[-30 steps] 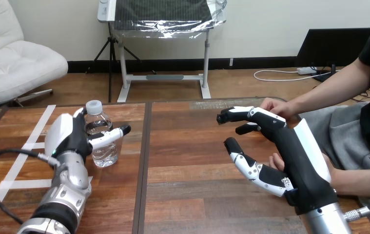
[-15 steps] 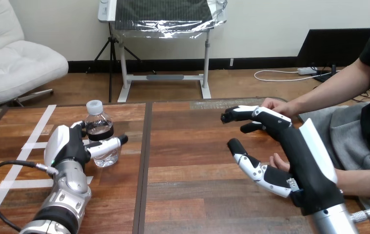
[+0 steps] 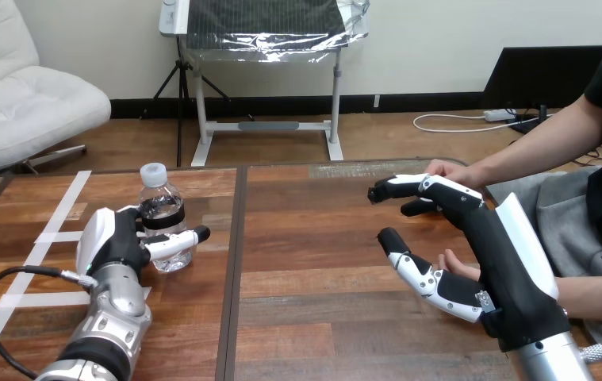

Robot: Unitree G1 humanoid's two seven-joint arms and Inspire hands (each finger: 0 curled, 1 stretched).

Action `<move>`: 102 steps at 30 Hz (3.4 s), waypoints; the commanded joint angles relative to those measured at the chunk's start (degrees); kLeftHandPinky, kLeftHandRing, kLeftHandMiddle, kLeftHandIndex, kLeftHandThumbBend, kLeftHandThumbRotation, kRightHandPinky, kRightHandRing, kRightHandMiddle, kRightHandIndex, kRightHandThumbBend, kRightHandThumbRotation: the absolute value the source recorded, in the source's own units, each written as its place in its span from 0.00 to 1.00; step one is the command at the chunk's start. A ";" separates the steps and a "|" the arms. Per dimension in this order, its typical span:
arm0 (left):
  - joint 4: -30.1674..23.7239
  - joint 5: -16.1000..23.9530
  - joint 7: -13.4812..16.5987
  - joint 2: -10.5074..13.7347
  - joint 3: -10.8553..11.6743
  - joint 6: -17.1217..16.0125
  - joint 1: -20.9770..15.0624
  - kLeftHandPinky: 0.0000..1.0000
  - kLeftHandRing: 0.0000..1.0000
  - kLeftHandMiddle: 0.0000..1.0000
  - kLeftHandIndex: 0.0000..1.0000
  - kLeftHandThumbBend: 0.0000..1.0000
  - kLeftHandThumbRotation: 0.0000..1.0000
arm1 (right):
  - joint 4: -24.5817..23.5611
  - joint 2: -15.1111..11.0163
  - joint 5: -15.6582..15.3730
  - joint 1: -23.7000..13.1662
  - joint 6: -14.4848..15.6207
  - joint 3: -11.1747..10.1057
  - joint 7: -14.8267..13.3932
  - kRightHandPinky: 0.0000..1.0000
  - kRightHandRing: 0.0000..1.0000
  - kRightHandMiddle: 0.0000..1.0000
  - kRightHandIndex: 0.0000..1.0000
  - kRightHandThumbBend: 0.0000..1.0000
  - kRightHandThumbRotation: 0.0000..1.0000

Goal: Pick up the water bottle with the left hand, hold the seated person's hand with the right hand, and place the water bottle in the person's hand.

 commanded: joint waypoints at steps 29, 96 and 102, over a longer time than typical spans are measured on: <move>0.04 1.35 6.43 -0.33 -0.47 -8.68 -0.61 0.39 0.42 0.46 0.50 0.67 0.00 | -2.19 -0.64 1.09 -2.15 -0.15 -0.81 1.12 0.69 0.76 0.72 0.64 0.36 0.00; -19.82 -3.71 10.84 -7.83 4.03 -31.84 18.41 0.45 0.44 0.47 0.50 0.64 0.00 | -1.18 0.18 0.86 -3.94 0.19 -0.04 1.57 0.70 0.76 0.72 0.64 0.35 0.00; -24.67 -2.90 10.59 -8.45 3.79 -31.81 21.24 0.46 0.45 0.46 0.50 0.64 0.00 | -1.36 0.37 0.78 -3.97 0.72 0.09 1.65 0.70 0.76 0.72 0.64 0.35 0.00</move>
